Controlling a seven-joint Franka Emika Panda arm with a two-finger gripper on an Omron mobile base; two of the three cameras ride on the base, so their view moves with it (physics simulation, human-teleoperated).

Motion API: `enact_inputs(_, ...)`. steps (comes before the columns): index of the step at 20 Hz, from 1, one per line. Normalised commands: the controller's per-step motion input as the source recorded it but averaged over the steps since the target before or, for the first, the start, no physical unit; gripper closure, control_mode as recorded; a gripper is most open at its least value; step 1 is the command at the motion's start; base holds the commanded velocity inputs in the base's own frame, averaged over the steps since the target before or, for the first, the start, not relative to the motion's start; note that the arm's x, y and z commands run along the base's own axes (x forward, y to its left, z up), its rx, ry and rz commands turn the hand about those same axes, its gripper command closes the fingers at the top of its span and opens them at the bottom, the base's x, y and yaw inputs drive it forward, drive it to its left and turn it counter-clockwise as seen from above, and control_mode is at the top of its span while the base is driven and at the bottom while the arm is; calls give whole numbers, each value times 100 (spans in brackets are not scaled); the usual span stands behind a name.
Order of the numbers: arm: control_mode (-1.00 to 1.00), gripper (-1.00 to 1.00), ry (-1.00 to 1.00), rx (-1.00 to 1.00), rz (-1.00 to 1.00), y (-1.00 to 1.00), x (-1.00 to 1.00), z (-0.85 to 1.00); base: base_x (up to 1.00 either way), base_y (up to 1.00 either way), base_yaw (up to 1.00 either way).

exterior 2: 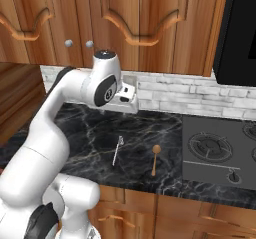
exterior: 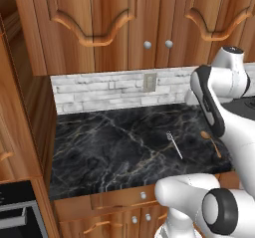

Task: Take the fork and place it on the left side of the plate. Then take the spoon and place it on the right side of the plate. Make sure they're directly next to the plate.

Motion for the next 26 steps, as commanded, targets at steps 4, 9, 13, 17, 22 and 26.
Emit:
enact_inputs(4, -100, -100, 3, -4, -4, -47, 0, -32, 0, 0, 0)
enact_inputs(9, -100, -100, 2, -2, -2, -46, 0, -32, 0, 0, 0)
enact_inputs(13, -100, -100, 0, -1, 0, -45, 0, -38, 0, 0, 0)
enact_inputs(17, -100, -100, 0, -2, 0, -40, 4, -42, 0, 0, 0)
enact_inputs(22, -100, -100, 0, -2, 0, -23, 16, -41, 0, 0, 0)
enact_inputs(26, -100, -100, 1, -4, 0, -11, 24, -45, 0, 0, 0)
